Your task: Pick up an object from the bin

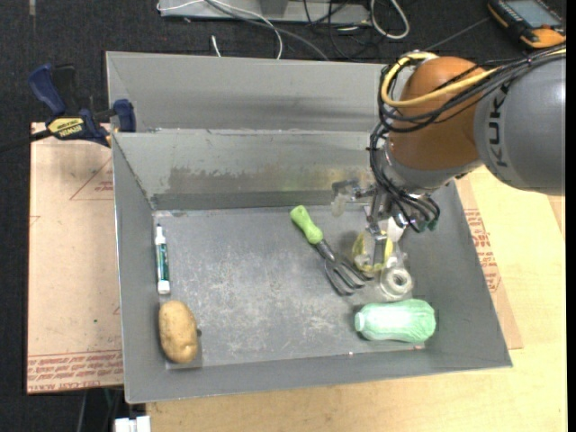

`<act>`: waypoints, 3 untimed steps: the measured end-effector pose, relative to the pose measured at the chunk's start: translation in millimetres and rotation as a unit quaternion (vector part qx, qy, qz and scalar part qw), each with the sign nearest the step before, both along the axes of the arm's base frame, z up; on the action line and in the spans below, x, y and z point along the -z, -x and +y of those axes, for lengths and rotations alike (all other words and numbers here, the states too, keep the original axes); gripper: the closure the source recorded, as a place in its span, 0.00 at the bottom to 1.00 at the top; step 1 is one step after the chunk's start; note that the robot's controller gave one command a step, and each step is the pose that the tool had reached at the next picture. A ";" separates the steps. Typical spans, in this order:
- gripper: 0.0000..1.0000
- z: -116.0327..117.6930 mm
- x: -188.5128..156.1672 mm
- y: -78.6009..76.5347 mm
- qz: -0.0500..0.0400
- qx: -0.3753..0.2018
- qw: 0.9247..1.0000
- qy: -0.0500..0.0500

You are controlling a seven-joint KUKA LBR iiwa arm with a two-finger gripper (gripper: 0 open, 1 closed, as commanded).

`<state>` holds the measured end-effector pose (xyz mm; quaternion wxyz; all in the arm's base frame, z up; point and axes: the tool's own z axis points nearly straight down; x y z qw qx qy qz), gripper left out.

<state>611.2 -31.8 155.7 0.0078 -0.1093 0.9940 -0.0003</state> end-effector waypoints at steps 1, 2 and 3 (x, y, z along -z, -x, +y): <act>0.00 0.0 43.5 6.4 0.009 0.023 1.000 -0.002; 1.00 5.8 79.6 -6.2 0.005 -0.073 0.997 -0.001; 1.00 5.8 79.6 -6.2 0.005 -0.073 0.997 -0.001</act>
Offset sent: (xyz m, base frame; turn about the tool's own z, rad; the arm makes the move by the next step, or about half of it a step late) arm 0.0057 0.0051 -0.0795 -0.1492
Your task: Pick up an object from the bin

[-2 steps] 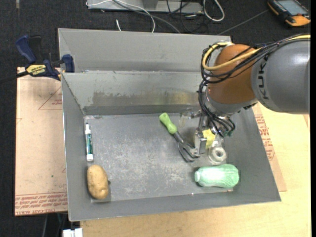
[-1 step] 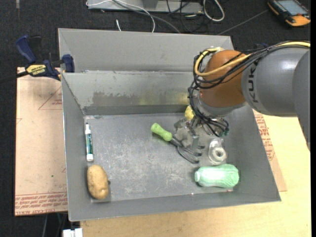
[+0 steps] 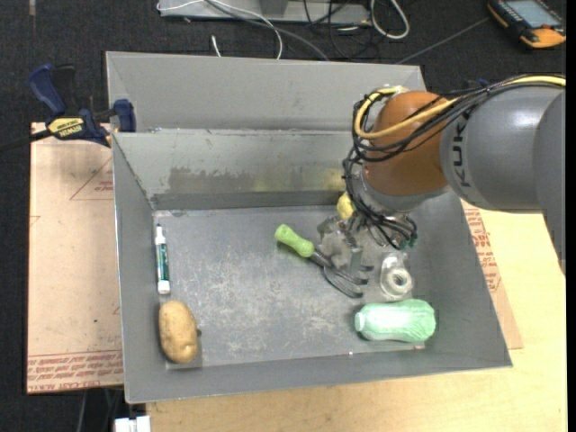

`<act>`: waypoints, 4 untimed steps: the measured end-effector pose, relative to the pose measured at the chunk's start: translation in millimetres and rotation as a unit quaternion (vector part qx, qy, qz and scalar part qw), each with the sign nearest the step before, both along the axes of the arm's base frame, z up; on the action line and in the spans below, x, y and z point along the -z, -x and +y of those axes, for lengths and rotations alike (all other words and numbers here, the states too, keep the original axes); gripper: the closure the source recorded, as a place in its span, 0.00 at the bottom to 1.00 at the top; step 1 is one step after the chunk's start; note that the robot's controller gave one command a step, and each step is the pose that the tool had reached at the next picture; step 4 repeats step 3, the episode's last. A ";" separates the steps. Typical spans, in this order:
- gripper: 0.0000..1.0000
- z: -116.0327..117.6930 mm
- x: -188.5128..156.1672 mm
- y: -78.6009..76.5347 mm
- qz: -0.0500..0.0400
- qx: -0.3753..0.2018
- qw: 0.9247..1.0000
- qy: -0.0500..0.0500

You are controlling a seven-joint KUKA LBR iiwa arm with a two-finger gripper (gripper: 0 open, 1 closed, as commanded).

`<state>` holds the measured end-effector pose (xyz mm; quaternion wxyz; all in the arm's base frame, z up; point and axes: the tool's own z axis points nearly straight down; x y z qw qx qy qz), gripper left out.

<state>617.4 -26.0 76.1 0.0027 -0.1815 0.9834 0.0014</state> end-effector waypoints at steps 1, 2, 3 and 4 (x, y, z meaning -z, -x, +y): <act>1.00 1.1 -45.7 -4.8 0.000 -0.003 1.000 0.000; 1.00 2.8 -67.8 -6.0 -0.002 -0.016 1.000 0.000; 1.00 55.1 -139.5 -13.2 -0.002 -0.060 0.998 0.000; 1.00 55.1 -139.5 -13.2 -0.002 -0.060 0.998 0.000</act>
Offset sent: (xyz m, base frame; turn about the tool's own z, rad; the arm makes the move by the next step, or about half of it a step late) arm 0.0031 0.0029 0.0565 -0.0496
